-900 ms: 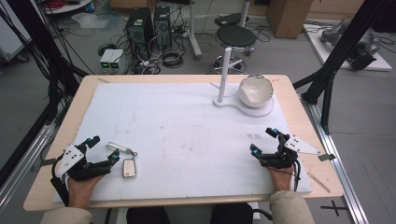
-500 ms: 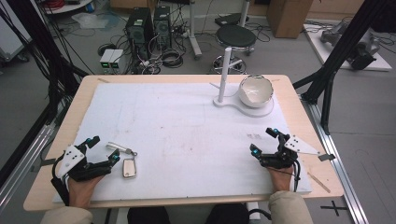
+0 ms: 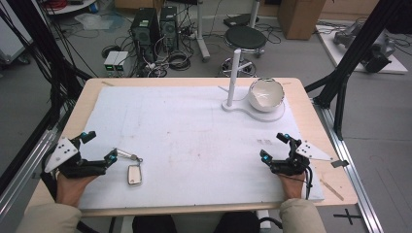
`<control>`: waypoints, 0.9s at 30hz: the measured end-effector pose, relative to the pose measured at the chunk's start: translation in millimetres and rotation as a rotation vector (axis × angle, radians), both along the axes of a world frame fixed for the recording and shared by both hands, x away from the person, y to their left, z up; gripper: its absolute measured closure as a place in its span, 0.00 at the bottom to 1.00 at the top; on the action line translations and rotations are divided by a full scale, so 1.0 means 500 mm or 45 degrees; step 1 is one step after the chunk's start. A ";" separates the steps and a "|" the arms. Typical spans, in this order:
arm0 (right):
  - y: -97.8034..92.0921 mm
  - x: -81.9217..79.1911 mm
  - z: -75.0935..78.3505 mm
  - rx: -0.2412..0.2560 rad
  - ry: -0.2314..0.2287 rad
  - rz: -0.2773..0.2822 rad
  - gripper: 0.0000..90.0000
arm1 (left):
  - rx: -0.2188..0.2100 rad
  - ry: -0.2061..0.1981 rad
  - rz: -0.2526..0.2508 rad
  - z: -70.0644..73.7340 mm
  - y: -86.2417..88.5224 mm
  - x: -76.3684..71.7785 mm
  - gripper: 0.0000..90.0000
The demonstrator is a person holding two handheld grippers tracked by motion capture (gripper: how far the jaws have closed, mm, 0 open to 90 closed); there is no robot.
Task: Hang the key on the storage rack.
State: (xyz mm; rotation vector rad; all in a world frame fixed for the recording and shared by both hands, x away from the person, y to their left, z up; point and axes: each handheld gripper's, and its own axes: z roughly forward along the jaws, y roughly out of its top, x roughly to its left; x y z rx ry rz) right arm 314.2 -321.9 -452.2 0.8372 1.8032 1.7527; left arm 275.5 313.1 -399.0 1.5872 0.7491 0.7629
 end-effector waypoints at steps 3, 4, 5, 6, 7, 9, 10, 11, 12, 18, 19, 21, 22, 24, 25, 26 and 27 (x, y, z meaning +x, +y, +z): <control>0.000 0.000 0.000 0.001 -0.002 0.002 0.01 | 0.039 0.006 -0.028 0.031 0.008 0.013 0.02; 0.000 0.000 0.000 -0.001 -0.001 0.001 0.01 | 0.039 0.006 -0.028 0.031 0.008 0.013 0.02; 0.000 0.000 0.000 -0.001 -0.002 0.000 0.01 | 0.075 0.016 -0.054 0.048 0.012 0.024 0.02; 0.000 0.000 0.000 -0.001 -0.002 -0.002 0.01 | 0.096 0.026 -0.070 0.055 0.013 0.029 0.02; 0.000 0.000 0.000 -0.002 -0.002 -0.002 0.01 | 0.111 0.032 -0.085 0.060 0.014 0.034 0.02; 0.001 0.000 0.000 -0.002 -0.002 -0.004 0.01 | 0.130 0.040 -0.174 0.072 0.018 0.049 0.02; 0.001 0.000 0.000 -0.003 -0.002 -0.004 0.01 | 0.130 0.040 -0.174 0.072 0.018 0.049 0.02; 0.001 0.000 0.000 -0.004 -0.005 -0.004 0.01 | 0.192 0.077 -0.228 0.082 0.018 0.066 0.02; 0.001 0.000 0.000 -0.008 -0.014 -0.004 0.01 | 0.192 0.077 -0.228 0.082 0.018 0.066 0.02; 0.001 0.001 0.000 -0.011 -0.016 -0.004 0.01 | 0.489 0.193 -0.409 0.118 -0.006 0.116 0.02; 0.001 0.001 0.000 -0.012 -0.017 -0.003 0.01 | 0.489 0.193 -0.409 0.118 -0.006 0.116 0.02; 0.001 0.001 0.000 -0.011 -0.016 -0.003 0.01 | 0.581 0.251 -0.475 0.127 -0.015 0.136 0.02; 0.001 0.000 0.000 -0.009 -0.011 -0.005 0.01 | 0.615 0.271 -0.497 0.128 -0.018 0.142 0.02; 0.001 0.001 0.000 -0.011 -0.017 -0.004 0.01 | 0.665 0.291 -0.517 0.130 -0.021 0.148 0.02; 0.001 0.000 0.000 -0.012 -0.016 -0.005 0.01 | 0.730 0.310 -0.552 0.129 -0.025 0.157 0.02; 0.001 0.000 0.000 -0.014 -0.017 -0.006 0.01 | 0.770 0.340 -0.577 0.127 -0.027 0.163 0.02; 0.001 0.000 0.000 -0.013 -0.016 -0.007 0.01 | 0.795 0.362 -0.590 0.122 -0.028 0.168 0.02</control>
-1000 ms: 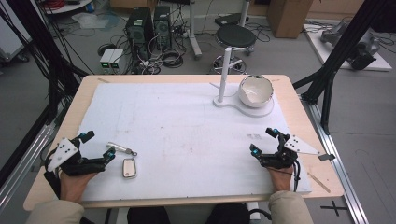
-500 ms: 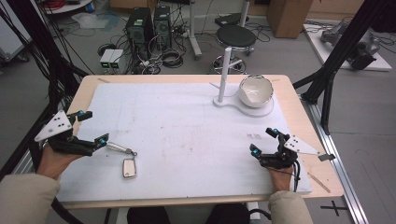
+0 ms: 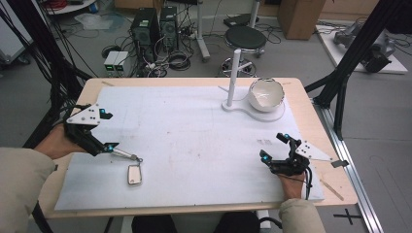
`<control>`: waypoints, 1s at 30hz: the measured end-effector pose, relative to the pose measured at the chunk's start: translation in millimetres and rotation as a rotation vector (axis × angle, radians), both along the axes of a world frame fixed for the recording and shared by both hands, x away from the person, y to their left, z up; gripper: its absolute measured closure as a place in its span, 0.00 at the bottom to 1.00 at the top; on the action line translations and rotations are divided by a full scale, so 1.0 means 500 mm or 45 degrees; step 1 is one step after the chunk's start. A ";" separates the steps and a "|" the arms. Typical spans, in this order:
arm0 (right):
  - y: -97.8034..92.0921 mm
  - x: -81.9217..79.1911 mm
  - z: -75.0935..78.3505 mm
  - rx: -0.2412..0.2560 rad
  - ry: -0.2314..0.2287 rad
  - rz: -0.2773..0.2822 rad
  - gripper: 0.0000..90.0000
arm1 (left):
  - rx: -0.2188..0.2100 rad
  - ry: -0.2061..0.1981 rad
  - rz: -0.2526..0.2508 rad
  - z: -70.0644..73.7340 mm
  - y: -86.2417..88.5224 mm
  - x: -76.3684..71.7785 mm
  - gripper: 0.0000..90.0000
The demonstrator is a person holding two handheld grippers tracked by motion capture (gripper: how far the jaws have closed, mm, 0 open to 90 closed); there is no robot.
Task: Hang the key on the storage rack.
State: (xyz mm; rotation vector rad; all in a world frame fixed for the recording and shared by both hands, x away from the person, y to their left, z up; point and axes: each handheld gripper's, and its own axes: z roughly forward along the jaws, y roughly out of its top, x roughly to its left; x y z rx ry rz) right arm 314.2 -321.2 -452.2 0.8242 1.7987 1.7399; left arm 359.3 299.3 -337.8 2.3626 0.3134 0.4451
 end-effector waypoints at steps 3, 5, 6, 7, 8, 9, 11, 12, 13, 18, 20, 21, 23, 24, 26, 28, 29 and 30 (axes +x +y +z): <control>0.000 0.000 0.000 0.002 0.001 0.002 0.01 | 0.058 0.043 -0.021 -0.013 0.001 0.011 0.02; 0.000 -0.001 0.000 0.001 0.001 0.000 0.01 | 0.177 0.133 -0.055 -0.031 -0.002 0.025 0.02; 0.000 0.000 0.000 0.001 0.000 0.001 0.01 | 0.200 0.153 -0.056 -0.037 -0.004 0.027 0.02; 0.000 -0.001 0.000 0.002 0.003 0.000 0.01 | 0.238 0.162 -0.069 -0.040 -0.007 0.030 0.02; 0.000 -0.001 0.000 0.003 0.003 0.000 0.01 | 0.261 0.158 -0.084 -0.043 -0.010 0.032 0.02; 0.000 -0.001 0.000 0.002 0.003 0.000 0.01 | 0.261 0.158 -0.084 -0.043 -0.010 0.032 0.02; 0.000 0.000 0.000 0.000 0.000 0.000 0.01 | 0.287 0.162 -0.098 -0.049 -0.014 0.036 0.02; 0.000 0.000 0.000 0.001 0.001 0.000 0.01 | 0.303 0.177 -0.111 -0.056 -0.017 0.039 0.02; 0.000 -0.001 0.000 0.003 0.003 -0.001 0.01 | 0.317 0.180 -0.110 -0.061 -0.017 0.040 0.02; 0.000 0.000 0.000 0.001 0.000 0.000 0.01 | 0.376 0.236 -0.132 -0.081 -0.013 0.049 0.06; 0.000 -0.001 0.000 0.003 0.004 0.000 0.01 | 0.425 0.238 -0.147 -0.086 -0.012 0.054 0.08; 0.000 -0.001 0.000 0.003 0.005 0.001 0.01 | 0.430 0.246 -0.144 -0.091 -0.013 0.054 0.08; 0.000 -0.001 0.000 0.004 0.005 0.000 0.01 | 0.478 0.255 -0.160 -0.099 -0.014 0.055 0.09; 0.000 0.000 0.000 0.004 0.003 0.001 0.01 | 0.505 0.260 -0.172 -0.102 -0.016 0.055 0.10; 0.000 0.000 0.000 0.004 0.003 0.002 0.01 | 0.546 0.267 -0.188 -0.106 -0.021 0.058 0.11; 0.000 0.000 0.000 0.003 0.001 0.001 0.01 | 0.528 0.263 -0.190 -0.109 -0.024 0.060 0.12; 0.000 0.000 0.000 0.005 0.003 0.001 0.01 | 0.538 0.244 -0.204 -0.110 -0.026 0.061 0.12; 0.000 0.000 0.000 0.005 0.003 0.002 0.01 | 0.546 0.237 -0.207 -0.111 -0.027 0.061 0.13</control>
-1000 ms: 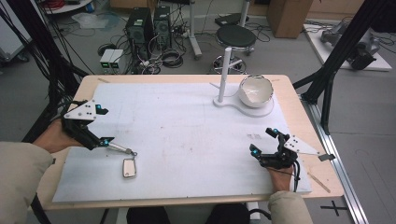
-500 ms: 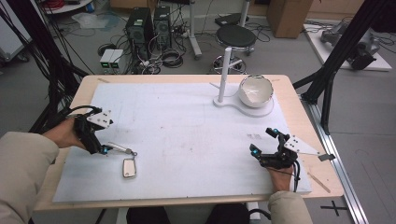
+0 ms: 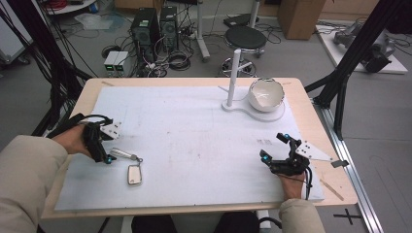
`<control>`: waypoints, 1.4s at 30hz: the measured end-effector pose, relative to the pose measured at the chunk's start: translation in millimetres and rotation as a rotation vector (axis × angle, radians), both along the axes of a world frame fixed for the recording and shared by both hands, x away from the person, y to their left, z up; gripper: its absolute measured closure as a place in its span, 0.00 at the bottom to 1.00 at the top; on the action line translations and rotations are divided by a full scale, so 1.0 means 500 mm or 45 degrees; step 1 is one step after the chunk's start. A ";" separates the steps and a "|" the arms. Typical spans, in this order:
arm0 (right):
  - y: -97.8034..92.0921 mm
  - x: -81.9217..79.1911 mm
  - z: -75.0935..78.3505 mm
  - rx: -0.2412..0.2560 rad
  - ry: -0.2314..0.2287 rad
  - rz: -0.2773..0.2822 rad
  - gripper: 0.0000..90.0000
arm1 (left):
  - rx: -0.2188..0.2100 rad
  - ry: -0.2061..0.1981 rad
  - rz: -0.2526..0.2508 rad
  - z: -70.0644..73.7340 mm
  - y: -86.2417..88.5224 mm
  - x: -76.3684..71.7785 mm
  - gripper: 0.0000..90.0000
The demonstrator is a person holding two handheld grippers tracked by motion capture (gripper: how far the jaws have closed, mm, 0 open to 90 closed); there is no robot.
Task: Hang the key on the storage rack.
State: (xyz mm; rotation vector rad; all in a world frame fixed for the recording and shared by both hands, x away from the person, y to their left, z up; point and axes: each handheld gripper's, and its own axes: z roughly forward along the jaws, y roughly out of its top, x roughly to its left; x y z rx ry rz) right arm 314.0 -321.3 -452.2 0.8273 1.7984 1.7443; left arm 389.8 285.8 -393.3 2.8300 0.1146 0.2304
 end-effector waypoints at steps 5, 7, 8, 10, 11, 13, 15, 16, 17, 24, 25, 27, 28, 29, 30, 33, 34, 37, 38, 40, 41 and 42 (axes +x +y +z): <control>0.000 0.000 0.000 0.004 0.005 -0.002 0.01 | -0.007 0.019 -0.020 -0.002 -0.001 0.003 0.18; 0.000 -0.001 0.000 0.007 0.009 -0.001 0.01 | -0.010 0.027 -0.015 -0.002 -0.001 0.004 0.19; 0.000 0.000 0.000 0.005 0.006 -0.002 0.01 | -0.021 0.029 -0.011 -0.003 0.000 0.004 0.21; -0.001 0.000 0.000 0.006 0.008 0.000 0.01 | -0.022 0.035 -0.018 -0.003 0.000 0.004 0.26; -0.001 0.000 0.000 0.005 0.007 0.000 0.01 | -0.022 0.035 -0.018 -0.003 0.000 0.004 0.28; 0.000 0.000 0.000 0.006 0.006 -0.001 0.01 | -0.010 0.042 -0.022 -0.004 0.000 0.006 0.30; 0.000 0.000 0.000 0.006 0.008 0.000 0.01 | -0.013 0.052 -0.016 -0.004 0.000 0.006 0.35; -0.001 0.000 0.000 0.004 0.007 -0.001 0.01 | -0.012 0.050 -0.017 -0.004 0.000 0.006 0.36; -0.001 0.000 0.000 0.005 0.008 0.000 0.01 | -0.009 0.055 -0.019 -0.004 0.000 0.006 0.38; -0.001 0.000 0.000 0.010 0.012 0.001 0.01 | 0.025 0.063 -0.007 -0.006 0.000 0.007 0.46; -0.001 0.000 0.000 0.010 0.012 -0.001 0.01 | 0.020 0.060 -0.012 -0.007 0.000 0.007 0.49; -0.001 0.000 0.000 0.008 0.011 0.000 0.01 | 0.029 0.062 -0.003 -0.008 0.000 0.007 0.51; -0.001 0.000 0.000 0.008 0.012 -0.002 0.01 | 0.029 0.062 -0.003 -0.008 0.000 0.007 0.53; -0.001 0.000 0.000 0.010 0.012 -0.001 0.01 | 0.042 0.055 -0.004 -0.008 0.000 0.008 0.54; -0.001 0.000 0.000 0.009 0.012 0.000 0.01 | 0.049 0.058 -0.001 -0.009 0.000 0.008 0.55; -0.001 0.000 0.000 0.009 0.012 0.000 0.01 | 0.067 0.068 0.004 -0.011 0.000 0.009 0.60; -0.001 0.000 0.000 0.010 0.012 -0.001 0.01 | 0.083 0.069 -0.005 -0.011 -0.001 0.010 0.60; -0.001 0.000 0.000 0.010 0.012 -0.001 0.01 | 0.097 0.082 -0.004 -0.014 -0.003 0.011 0.66; -0.001 0.000 0.000 0.009 0.012 -0.002 0.01 | 0.107 0.089 -0.016 -0.014 -0.003 0.012 0.70; -0.001 0.000 0.000 0.008 0.011 -0.002 0.01 | 0.108 0.086 -0.009 -0.014 -0.004 0.011 0.75; -0.001 0.000 0.000 0.008 0.011 -0.002 0.01 | 0.108 0.086 -0.009 -0.014 -0.004 0.011 0.76; -0.001 0.000 0.000 0.009 0.013 0.000 0.01 | 0.105 0.091 -0.008 -0.012 -0.004 0.010 0.78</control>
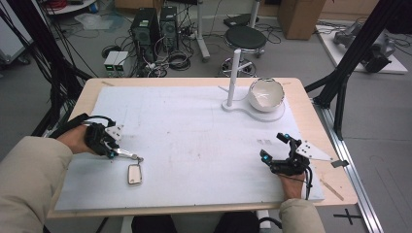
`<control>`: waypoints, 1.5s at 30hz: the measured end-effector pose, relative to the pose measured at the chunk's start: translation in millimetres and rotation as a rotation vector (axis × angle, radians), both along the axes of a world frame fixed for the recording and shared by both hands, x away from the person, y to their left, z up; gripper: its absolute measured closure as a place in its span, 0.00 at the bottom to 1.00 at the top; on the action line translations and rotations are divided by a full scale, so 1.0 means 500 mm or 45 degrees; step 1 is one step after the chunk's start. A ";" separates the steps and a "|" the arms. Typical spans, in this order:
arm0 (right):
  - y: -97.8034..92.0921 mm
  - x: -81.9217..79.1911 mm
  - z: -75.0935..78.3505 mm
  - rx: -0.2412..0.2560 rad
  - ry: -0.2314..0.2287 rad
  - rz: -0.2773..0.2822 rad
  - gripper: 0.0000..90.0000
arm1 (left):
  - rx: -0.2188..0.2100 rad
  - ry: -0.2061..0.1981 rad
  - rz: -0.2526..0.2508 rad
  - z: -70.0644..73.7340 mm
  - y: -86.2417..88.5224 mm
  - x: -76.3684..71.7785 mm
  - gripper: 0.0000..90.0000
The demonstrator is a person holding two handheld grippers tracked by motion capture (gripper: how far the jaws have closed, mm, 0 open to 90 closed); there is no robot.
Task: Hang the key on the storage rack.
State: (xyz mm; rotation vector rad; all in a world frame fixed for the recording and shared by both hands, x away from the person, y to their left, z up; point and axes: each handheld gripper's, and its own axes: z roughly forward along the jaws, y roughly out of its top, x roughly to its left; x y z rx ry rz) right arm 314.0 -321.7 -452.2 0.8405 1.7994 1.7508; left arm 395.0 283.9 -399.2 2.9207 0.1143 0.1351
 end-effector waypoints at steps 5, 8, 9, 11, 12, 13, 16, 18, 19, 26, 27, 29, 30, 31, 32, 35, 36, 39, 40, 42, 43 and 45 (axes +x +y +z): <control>0.000 0.000 0.000 -0.003 -0.002 -0.001 0.01 | 0.006 0.009 0.012 0.001 0.000 -0.003 0.81; 0.001 0.000 0.000 -0.005 -0.005 -0.001 0.01 | -0.011 0.004 0.016 0.000 -0.003 -0.006 0.81; 0.001 0.000 0.000 -0.004 -0.006 -0.001 0.01 | -0.012 0.005 0.025 0.001 -0.003 -0.007 0.81; 0.001 0.000 0.000 -0.005 -0.005 -0.002 0.01 | -0.014 0.000 0.029 0.002 -0.003 -0.007 0.81; 0.000 0.000 0.000 -0.006 -0.008 -0.001 0.01 | -0.002 -0.002 0.018 0.006 -0.003 -0.006 0.82; 0.001 0.000 0.000 -0.005 -0.007 -0.001 0.01 | -0.019 -0.009 0.030 0.007 -0.003 -0.008 0.82; 0.000 0.000 0.000 -0.002 -0.003 -0.001 0.01 | -0.065 -0.031 0.052 0.019 -0.004 -0.014 0.82; -0.001 0.002 0.000 -0.001 -0.010 -0.004 0.01 | -0.136 -0.046 0.089 0.033 -0.004 -0.020 0.82; -0.001 0.002 0.000 0.005 0.003 -0.002 0.01 | -0.153 -0.050 0.097 0.042 -0.005 -0.023 0.82; 0.000 0.006 0.003 -0.003 0.034 -0.008 0.01 | -0.270 -0.116 0.119 0.107 -0.031 -0.043 0.82; 0.001 0.008 0.004 -0.002 0.046 -0.007 0.01 | -0.290 -0.118 0.129 0.114 -0.035 -0.046 0.82; 0.002 0.007 0.006 -0.005 0.066 0.002 0.01 | -0.323 -0.128 0.139 0.127 -0.043 -0.050 0.82; 0.003 0.007 0.010 -0.007 0.060 0.012 0.01 | -0.323 -0.128 0.139 0.127 -0.043 -0.050 0.82; 0.004 0.007 0.014 -0.004 0.048 0.018 0.01 | -0.336 -0.134 0.141 0.132 -0.047 -0.051 0.82; 0.004 0.008 0.019 0.004 0.047 0.028 0.01 | -0.363 -0.132 0.154 0.140 -0.056 -0.053 0.82; 0.006 0.007 0.043 0.029 0.046 0.064 0.01 | -0.426 -0.119 0.180 0.150 -0.072 -0.057 0.82; 0.008 0.008 0.054 0.032 0.041 0.082 0.01 | -0.426 -0.119 0.180 0.150 -0.072 -0.057 0.82; 0.018 0.012 0.091 0.024 0.024 0.158 0.01 | -0.481 -0.111 0.189 0.160 -0.100 -0.061 0.82; 0.022 0.014 0.105 0.020 0.022 0.184 0.01 | -0.481 -0.111 0.189 0.160 -0.100 -0.061 0.82; 0.032 0.018 0.133 0.013 0.013 0.238 0.01 | -0.518 -0.108 0.191 0.164 -0.121 -0.067 0.82; 0.037 0.019 0.147 0.006 0.014 0.256 0.01 | -0.518 -0.108 0.191 0.164 -0.121 -0.067 0.82; 0.049 0.024 0.171 -0.004 0.010 0.304 0.01 | -0.556 -0.093 0.187 0.169 -0.134 -0.072 0.82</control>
